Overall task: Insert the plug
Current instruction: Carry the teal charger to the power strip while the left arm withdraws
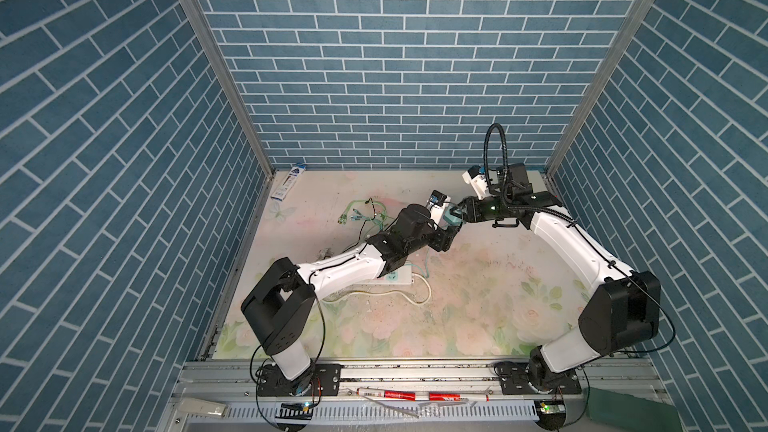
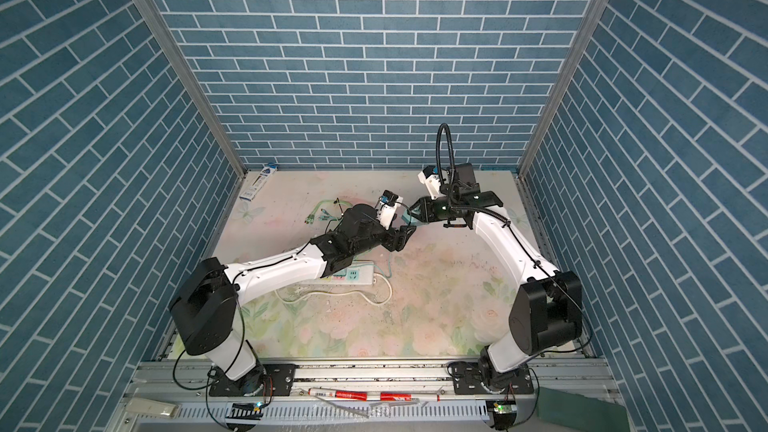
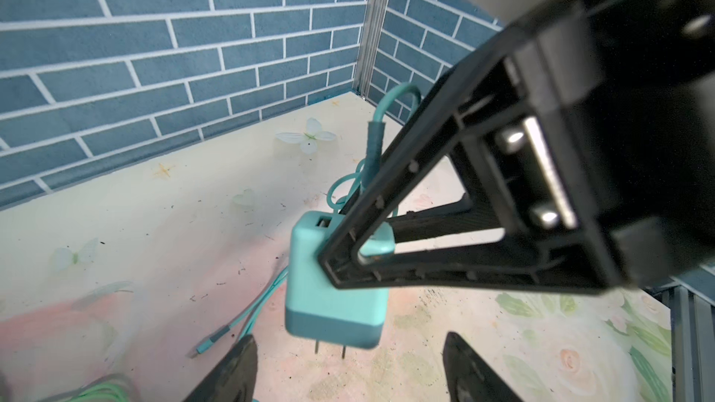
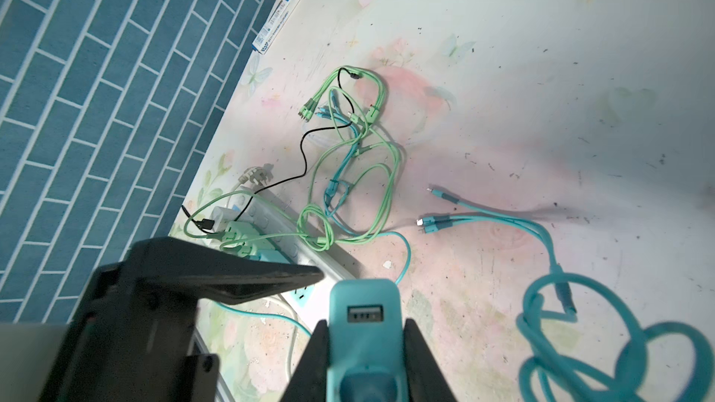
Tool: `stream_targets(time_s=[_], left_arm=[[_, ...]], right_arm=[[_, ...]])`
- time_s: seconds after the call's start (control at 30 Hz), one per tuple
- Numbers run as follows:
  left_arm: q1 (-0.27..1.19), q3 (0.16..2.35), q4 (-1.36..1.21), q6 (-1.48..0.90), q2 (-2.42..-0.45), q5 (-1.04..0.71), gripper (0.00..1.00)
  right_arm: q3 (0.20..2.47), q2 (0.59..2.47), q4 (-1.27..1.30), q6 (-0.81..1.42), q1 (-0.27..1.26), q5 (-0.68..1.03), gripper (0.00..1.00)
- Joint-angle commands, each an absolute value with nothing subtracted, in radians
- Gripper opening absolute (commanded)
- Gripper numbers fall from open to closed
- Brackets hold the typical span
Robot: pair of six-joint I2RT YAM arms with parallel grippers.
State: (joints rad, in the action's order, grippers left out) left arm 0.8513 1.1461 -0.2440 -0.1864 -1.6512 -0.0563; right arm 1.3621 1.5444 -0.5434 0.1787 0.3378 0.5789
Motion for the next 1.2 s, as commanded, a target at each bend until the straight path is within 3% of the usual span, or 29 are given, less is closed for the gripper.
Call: stream_targets(time_s=[0.0,0.23,0.5,0.87,1.17], left_arm=[[0.849,1.121,-0.200,-0.161,-1.574,-0.004,0.79],[0.829,1.064,-0.001,-0.171,-1.391,0.238,0.81],[0.810,0.918,0.169,-0.261,-1.130,0.418,0.83],[0.808,0.865,0.294,-0.308,-1.002,0.473,0.83],[0.808,0.843,0.421,-0.417,-0.967,0.551,0.83]], right_arm=[[1.333,1.506,-0.523,0.163,0.341,0.535,0.00],[1.302,1.475,-0.535,0.123,0.357,0.571,0.00],[1.218,1.378,-0.523,-0.044,0.528,0.616,0.00],[1.128,1.370,-0.459,-0.152,0.776,0.520,0.00],[1.132,1.510,-0.356,-0.215,0.888,0.406,0.00]])
